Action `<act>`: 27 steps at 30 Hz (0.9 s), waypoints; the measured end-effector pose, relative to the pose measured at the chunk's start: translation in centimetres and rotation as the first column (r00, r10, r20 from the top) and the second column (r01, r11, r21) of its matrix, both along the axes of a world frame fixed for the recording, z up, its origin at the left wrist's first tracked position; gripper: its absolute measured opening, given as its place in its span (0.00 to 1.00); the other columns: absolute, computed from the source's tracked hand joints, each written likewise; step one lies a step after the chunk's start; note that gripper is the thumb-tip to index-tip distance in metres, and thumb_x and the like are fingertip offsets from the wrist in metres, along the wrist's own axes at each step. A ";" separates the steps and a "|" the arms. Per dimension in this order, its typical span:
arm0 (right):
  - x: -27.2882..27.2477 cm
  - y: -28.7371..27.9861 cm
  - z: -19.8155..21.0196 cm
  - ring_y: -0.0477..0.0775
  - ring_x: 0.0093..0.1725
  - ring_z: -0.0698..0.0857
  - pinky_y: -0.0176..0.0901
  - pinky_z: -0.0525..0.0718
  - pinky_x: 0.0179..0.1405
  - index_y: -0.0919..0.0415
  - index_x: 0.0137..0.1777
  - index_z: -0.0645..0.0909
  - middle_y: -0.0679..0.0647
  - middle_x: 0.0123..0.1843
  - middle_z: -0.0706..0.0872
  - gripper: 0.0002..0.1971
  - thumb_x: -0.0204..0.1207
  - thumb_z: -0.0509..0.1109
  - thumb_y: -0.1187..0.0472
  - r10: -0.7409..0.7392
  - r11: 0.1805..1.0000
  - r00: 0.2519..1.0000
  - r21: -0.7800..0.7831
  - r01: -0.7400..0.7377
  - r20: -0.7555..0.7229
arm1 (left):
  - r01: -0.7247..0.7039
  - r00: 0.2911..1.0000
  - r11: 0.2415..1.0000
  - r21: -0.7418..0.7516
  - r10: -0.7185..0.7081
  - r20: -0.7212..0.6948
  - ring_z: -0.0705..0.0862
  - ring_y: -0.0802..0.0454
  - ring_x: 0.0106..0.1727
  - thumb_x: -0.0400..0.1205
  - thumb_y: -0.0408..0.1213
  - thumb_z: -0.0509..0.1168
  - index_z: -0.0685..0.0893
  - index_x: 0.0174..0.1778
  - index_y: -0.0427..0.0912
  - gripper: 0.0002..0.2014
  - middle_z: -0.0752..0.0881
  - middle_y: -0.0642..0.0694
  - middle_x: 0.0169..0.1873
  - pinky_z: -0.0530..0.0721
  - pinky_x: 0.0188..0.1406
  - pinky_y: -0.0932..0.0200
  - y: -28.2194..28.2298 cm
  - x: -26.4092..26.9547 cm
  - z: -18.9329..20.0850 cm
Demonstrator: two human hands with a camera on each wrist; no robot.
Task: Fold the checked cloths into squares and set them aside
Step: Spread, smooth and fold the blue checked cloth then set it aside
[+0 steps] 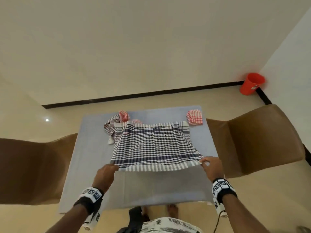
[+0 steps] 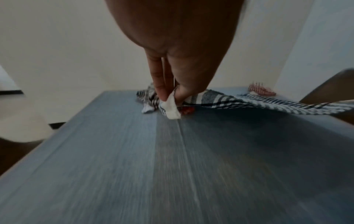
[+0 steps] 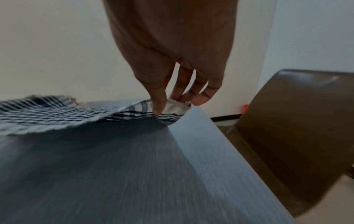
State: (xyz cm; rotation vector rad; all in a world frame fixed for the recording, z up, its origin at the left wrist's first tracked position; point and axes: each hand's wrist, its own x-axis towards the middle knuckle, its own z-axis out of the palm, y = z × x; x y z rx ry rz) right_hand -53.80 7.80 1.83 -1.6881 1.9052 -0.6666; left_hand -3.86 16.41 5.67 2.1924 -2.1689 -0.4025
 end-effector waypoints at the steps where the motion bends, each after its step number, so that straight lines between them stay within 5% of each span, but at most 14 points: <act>1: -0.3 0.7 -1.8 0.52 0.39 0.92 0.51 0.93 0.44 0.46 0.33 0.90 0.50 0.37 0.94 0.17 0.62 0.84 0.72 -0.008 0.999 0.999 0.040 0.009 -0.031 | 0.006 1.000 0.998 0.054 -0.006 0.000 0.92 0.39 0.37 0.65 0.22 0.79 0.91 0.41 0.49 0.17 0.91 0.44 0.37 0.89 0.30 0.49 0.9 -0.4 -1.5; 5: -1.2 3.1 -5.7 0.60 0.40 0.93 0.47 0.91 0.41 0.52 0.28 0.91 0.53 0.36 0.94 0.14 0.62 0.80 0.74 -0.023 0.977 0.992 0.208 0.049 -0.128 | 0.098 0.995 0.977 0.192 -0.102 0.015 0.88 0.39 0.30 0.49 0.16 0.82 0.87 0.33 0.44 0.24 0.86 0.44 0.30 0.83 0.19 0.53 3.8 -2.7 -5.3; 9: -2.3 4.5 -6.2 0.64 0.43 0.93 0.52 0.93 0.43 0.51 0.27 0.90 0.53 0.37 0.94 0.14 0.61 0.78 0.73 0.054 0.948 0.967 0.316 0.028 -0.249 | 0.117 0.989 0.965 0.237 -0.134 0.057 0.87 0.40 0.29 0.46 0.18 0.83 0.84 0.28 0.46 0.24 0.85 0.46 0.29 0.83 0.22 0.54 5.5 -3.5 -6.9; 15: -4.9 6.4 -5.2 0.64 0.53 0.90 0.50 0.88 0.55 0.47 0.32 0.91 0.54 0.50 0.94 0.15 0.74 0.74 0.68 0.020 0.880 0.959 0.459 0.118 -0.283 | 0.016 0.997 0.953 0.301 -0.037 0.064 0.85 0.42 0.27 0.42 0.19 0.83 0.82 0.26 0.46 0.25 0.83 0.47 0.25 0.83 0.21 0.52 7.0 -4.2 -7.1; 19: -5.3 6.9 -5.1 0.66 0.51 0.91 0.50 0.89 0.53 0.45 0.30 0.87 0.56 0.50 0.94 0.16 0.73 0.74 0.67 -0.002 0.875 0.972 0.471 0.115 -0.234 | -0.035 0.995 0.920 0.390 -0.004 0.097 0.88 0.39 0.36 0.59 0.20 0.78 0.85 0.35 0.45 0.17 0.88 0.44 0.33 0.85 0.30 0.49 8.9 -4.4 -8.5; 24: -4.7 8.2 -5.2 0.64 0.52 0.91 0.49 0.87 0.52 0.51 0.36 0.93 0.56 0.52 0.94 0.09 0.69 0.78 0.67 -0.026 0.895 0.991 0.438 0.082 -0.134 | -0.086 0.991 0.892 0.444 0.029 0.132 0.87 0.40 0.27 0.46 0.17 0.81 0.90 0.53 0.35 0.36 0.86 0.42 0.28 0.82 0.19 0.52 12.2 -4.3 -8.6; 27: -4.7 8.9 -5.3 0.63 0.52 0.91 0.47 0.85 0.50 0.54 0.36 0.92 0.56 0.51 0.93 0.07 0.68 0.79 0.68 -0.033 0.894 0.993 0.440 0.080 -0.113 | -0.121 0.984 0.900 0.418 0.054 0.168 0.86 0.36 0.33 0.50 0.14 0.79 0.89 0.47 0.35 0.28 0.86 0.39 0.33 0.82 0.23 0.49 13.1 -4.2 -7.6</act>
